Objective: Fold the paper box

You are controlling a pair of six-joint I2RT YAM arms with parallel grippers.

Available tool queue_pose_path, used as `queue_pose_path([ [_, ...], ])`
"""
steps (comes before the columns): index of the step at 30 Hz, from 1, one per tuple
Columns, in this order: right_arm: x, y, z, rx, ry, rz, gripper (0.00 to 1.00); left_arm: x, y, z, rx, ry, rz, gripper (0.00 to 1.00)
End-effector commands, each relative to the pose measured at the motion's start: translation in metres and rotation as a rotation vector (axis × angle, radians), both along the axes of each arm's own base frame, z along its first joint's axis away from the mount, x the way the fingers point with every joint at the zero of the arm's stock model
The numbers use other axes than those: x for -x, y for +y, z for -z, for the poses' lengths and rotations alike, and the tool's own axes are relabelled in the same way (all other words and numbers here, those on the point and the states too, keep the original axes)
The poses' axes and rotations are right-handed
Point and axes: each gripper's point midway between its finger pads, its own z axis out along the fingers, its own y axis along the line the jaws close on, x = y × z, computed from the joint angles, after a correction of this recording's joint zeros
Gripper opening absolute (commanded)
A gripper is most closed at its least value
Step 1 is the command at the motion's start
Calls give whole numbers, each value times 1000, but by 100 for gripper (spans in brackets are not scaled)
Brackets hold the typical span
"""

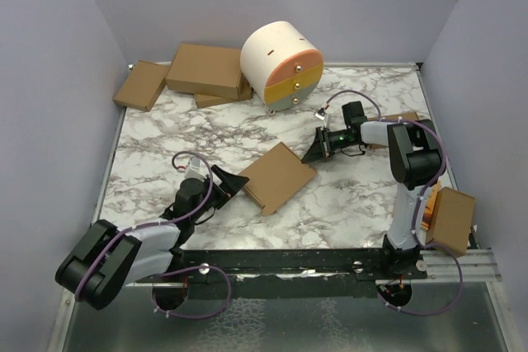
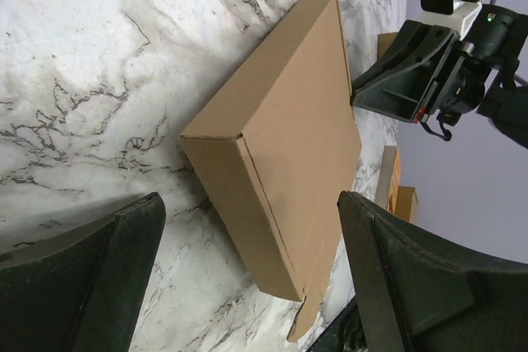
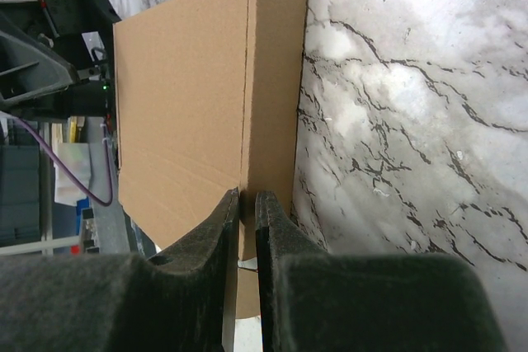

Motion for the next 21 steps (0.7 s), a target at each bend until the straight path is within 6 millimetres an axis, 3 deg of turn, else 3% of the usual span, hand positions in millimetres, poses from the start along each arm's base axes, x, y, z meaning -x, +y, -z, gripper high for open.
queue_pose_path([
  [1,4,-13,36,92,28,30,11,-10,2,-6,38,-35,-48,89],
  [11,5,-13,38,89,36,28,10,-20,-10,-4,126,-21,-63,81],
  [21,6,-12,35,73,37,21,11,-31,-29,-14,173,-63,-70,65],
])
